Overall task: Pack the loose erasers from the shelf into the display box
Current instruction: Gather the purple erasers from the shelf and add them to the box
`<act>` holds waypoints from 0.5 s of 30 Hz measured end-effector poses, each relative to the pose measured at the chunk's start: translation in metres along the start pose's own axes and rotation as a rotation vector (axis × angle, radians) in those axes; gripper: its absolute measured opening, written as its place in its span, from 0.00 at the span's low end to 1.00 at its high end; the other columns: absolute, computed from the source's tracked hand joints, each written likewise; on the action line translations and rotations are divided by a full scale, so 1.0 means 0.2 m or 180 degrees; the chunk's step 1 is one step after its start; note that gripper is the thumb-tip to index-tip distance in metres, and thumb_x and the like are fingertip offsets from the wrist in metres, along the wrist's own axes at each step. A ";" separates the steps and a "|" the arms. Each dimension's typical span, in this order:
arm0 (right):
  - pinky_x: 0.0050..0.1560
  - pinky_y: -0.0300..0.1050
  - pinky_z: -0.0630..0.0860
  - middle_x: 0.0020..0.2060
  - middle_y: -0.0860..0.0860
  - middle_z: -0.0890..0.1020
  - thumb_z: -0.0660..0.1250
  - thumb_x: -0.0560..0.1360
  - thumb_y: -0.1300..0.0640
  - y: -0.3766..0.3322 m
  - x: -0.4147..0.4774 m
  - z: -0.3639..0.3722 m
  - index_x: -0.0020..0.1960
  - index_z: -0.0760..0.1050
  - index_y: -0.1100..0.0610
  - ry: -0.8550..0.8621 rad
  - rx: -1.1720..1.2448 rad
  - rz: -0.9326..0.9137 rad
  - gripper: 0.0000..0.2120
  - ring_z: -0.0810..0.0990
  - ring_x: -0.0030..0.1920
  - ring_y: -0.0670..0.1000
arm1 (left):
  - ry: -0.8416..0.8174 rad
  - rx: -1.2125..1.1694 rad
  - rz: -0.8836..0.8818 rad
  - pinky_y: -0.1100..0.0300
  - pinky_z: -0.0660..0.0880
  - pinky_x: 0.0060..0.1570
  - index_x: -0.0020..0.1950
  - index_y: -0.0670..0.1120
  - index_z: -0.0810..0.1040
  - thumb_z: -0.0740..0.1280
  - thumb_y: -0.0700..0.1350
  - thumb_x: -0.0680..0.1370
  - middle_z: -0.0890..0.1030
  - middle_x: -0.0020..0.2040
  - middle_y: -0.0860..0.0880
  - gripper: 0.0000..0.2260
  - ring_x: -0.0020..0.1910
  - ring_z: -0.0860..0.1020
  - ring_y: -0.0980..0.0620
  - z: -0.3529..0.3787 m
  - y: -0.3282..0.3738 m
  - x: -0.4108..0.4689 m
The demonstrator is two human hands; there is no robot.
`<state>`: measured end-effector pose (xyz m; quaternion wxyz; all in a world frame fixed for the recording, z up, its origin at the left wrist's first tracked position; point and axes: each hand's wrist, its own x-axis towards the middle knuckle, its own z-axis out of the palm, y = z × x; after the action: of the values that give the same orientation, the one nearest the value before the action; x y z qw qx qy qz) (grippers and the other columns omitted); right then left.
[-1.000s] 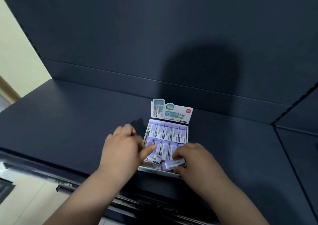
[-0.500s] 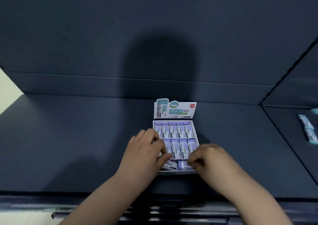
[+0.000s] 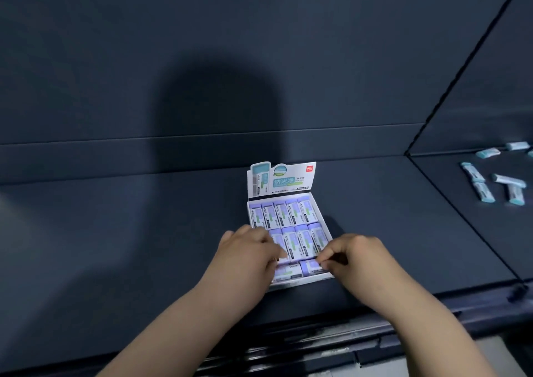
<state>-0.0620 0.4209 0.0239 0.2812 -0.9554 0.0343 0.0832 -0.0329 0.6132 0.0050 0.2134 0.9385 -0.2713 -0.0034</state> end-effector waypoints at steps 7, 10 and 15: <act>0.42 0.33 0.65 0.49 0.54 0.76 0.68 0.72 0.57 -0.01 0.11 -0.01 0.59 0.75 0.54 0.0635 -0.0025 0.0343 0.15 0.74 0.42 0.50 | -0.0028 -0.0526 -0.0926 0.67 0.66 0.42 0.71 0.50 0.60 0.56 0.51 0.80 0.71 0.50 0.51 0.19 0.41 0.70 0.58 0.01 -0.05 0.02; 0.41 0.42 0.71 0.48 0.56 0.79 0.62 0.74 0.58 0.00 0.15 0.03 0.52 0.76 0.56 0.0423 -0.0175 0.0445 0.08 0.77 0.43 0.55 | -0.0222 -0.0491 -0.1006 0.65 0.65 0.39 0.71 0.45 0.61 0.53 0.48 0.81 0.72 0.47 0.49 0.19 0.41 0.70 0.55 0.04 -0.05 0.05; 0.47 0.41 0.71 0.51 0.55 0.78 0.64 0.75 0.54 0.04 0.13 0.01 0.59 0.76 0.55 0.0499 -0.0059 0.0244 0.13 0.76 0.47 0.53 | -0.0115 0.0480 -0.0986 0.62 0.69 0.44 0.74 0.45 0.57 0.51 0.52 0.81 0.70 0.55 0.48 0.23 0.48 0.71 0.52 0.00 0.03 0.06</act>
<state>-0.0371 0.4147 0.0135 0.2654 -0.9595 0.0920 0.0192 -0.0265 0.6032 0.0090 0.1343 0.9823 -0.1266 -0.0327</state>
